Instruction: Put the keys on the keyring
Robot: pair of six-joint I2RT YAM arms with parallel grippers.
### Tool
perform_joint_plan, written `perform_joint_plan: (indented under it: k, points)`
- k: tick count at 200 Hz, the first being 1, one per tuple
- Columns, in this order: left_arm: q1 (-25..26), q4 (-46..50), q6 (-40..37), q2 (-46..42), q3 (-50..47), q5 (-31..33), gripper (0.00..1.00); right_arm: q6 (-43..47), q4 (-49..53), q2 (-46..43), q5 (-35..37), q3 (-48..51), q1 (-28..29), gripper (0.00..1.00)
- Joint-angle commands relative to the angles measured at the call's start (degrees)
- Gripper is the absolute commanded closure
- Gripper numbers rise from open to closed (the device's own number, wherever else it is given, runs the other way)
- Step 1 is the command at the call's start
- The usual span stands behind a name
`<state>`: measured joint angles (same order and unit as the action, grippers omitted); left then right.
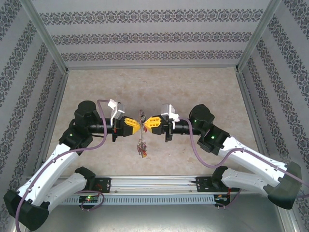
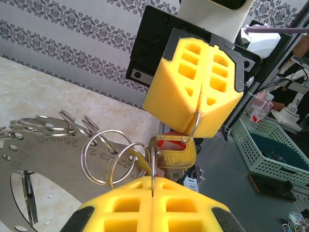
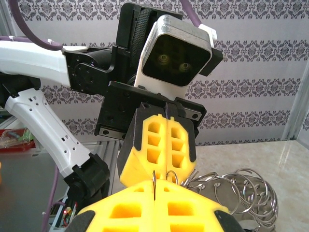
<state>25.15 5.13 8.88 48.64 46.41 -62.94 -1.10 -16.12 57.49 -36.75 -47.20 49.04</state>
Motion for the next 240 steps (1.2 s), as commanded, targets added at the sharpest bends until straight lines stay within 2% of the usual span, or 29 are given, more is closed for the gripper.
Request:
perform_joint_plan:
  k: [1,63,240]
  points:
    - [0.7,-2.2,-1.5,-0.4,2.0,-1.1,1.0,0.5,-1.9,0.4,-0.8,-1.6,0.9,1.0]
    - [0.8,-1.7,-1.8,-0.8,1.6,-0.8,1.0,1.5,-2.6,-0.2,3.7,-1.0,1.1,1.0]
    - [1.0,-1.3,-2.2,-1.1,1.4,0.2,1.0,1.8,-2.1,2.0,4.1,-1.3,1.2,1.0]
